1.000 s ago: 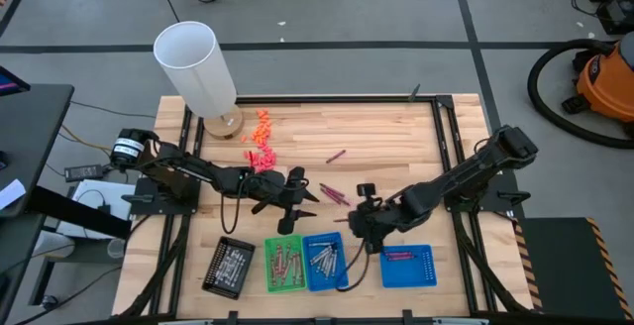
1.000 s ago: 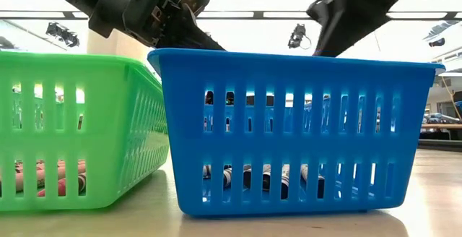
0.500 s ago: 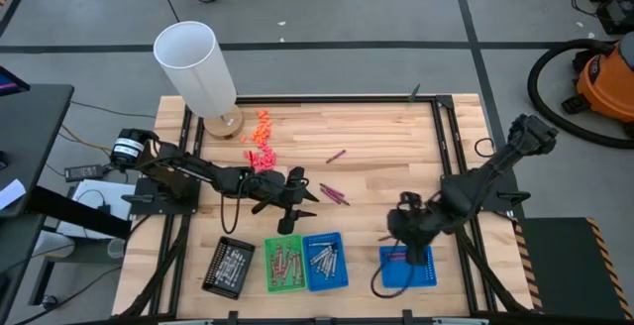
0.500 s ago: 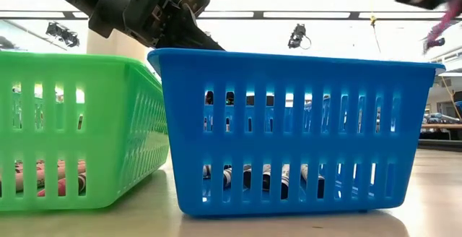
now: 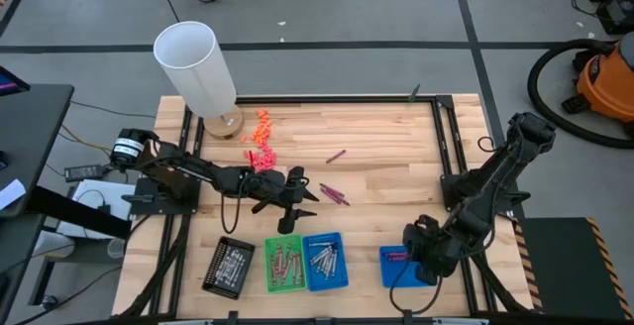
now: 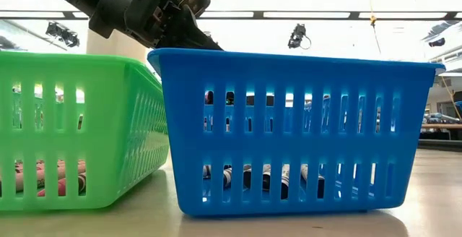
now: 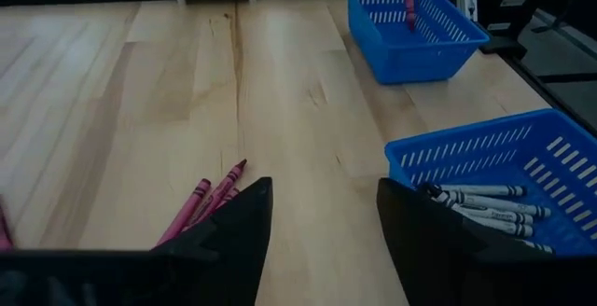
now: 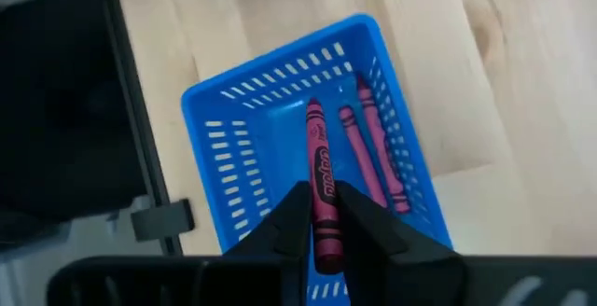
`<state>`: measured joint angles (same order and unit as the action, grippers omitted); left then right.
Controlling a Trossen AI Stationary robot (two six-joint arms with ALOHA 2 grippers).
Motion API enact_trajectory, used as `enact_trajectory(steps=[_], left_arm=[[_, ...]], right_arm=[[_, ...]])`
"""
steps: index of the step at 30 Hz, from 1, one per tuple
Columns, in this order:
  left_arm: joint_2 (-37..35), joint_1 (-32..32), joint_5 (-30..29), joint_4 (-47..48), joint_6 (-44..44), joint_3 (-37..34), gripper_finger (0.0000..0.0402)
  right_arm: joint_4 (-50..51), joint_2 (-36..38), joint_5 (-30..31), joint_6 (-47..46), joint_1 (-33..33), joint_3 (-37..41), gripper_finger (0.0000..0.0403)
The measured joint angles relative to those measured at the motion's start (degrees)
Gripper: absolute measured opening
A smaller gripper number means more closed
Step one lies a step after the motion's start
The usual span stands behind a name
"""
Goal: Sort crayons
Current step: Put the red crayon into the right blue bin
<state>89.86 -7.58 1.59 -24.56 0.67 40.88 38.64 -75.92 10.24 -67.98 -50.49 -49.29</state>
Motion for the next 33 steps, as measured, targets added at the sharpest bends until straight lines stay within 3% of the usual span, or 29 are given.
enact_trajectory(steps=[10, 14, 24, 33], left_arm=[[0.02, -0.01, 0.00, 1.16, 0.02, 0.00, 0.0205], [0.02, -0.03, -0.01, 1.38, 0.02, 0.00, 0.0205], [0.02, 0.01, -0.01, 1.36, 0.04, 0.00, 0.0205], [0.02, -0.14, 0.00, 3.97, 2.81, 0.00, 0.0205]], right_arm=[[-3.86, 0.76, -2.90, -2.39, 0.93, 3.03, 0.0108], [-3.36, 2.38, -1.81, 0.76, 2.96, 2.35, 0.0121], [-1.72, 2.95, 5.69, 16.87, 12.06, 2.63, 0.0119], [-2.53, 2.95, 7.43, 31.31, 20.76, 2.68, 0.0119]])
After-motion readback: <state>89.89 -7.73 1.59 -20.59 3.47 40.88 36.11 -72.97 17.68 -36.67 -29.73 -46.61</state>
